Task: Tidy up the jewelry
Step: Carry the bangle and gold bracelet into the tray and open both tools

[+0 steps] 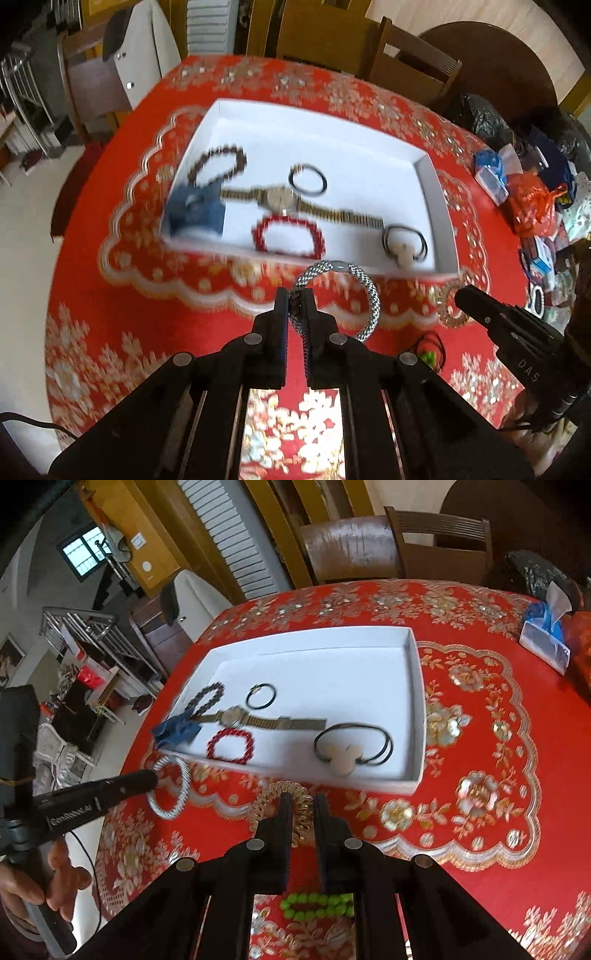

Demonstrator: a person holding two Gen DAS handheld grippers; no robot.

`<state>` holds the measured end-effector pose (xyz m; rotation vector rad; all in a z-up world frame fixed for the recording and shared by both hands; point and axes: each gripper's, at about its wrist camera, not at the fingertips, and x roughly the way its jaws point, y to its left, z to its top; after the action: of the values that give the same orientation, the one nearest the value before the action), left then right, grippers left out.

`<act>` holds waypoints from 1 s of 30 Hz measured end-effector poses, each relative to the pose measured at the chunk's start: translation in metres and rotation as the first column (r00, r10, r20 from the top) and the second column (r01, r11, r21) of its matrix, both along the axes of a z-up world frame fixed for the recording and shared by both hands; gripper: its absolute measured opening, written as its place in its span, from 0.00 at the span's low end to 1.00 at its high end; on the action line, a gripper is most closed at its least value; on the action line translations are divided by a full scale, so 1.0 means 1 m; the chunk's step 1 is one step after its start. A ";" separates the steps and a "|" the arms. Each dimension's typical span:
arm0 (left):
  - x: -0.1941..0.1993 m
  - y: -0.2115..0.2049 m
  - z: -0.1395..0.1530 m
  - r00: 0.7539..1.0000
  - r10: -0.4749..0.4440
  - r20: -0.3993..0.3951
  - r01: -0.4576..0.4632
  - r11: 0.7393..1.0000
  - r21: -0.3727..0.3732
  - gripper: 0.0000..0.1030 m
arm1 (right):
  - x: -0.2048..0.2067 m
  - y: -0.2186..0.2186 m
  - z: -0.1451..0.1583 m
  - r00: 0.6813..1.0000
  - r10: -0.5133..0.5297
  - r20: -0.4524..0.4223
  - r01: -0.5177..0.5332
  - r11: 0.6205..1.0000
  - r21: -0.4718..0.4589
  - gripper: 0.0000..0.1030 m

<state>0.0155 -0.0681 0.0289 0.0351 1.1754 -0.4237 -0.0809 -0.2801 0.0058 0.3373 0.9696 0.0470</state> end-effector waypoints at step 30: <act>0.131 -0.127 -0.056 1.000 -0.002 -0.011 0.004 0.990 0.141 0.05 | 0.143 -0.077 -0.058 0.993 -0.020 -0.113 0.017 1.000 -0.026 0.10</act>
<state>0.1468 -0.1955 -0.0272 0.1572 1.2143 -0.3430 0.0621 -0.3567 -0.0522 0.3289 1.0781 -0.0011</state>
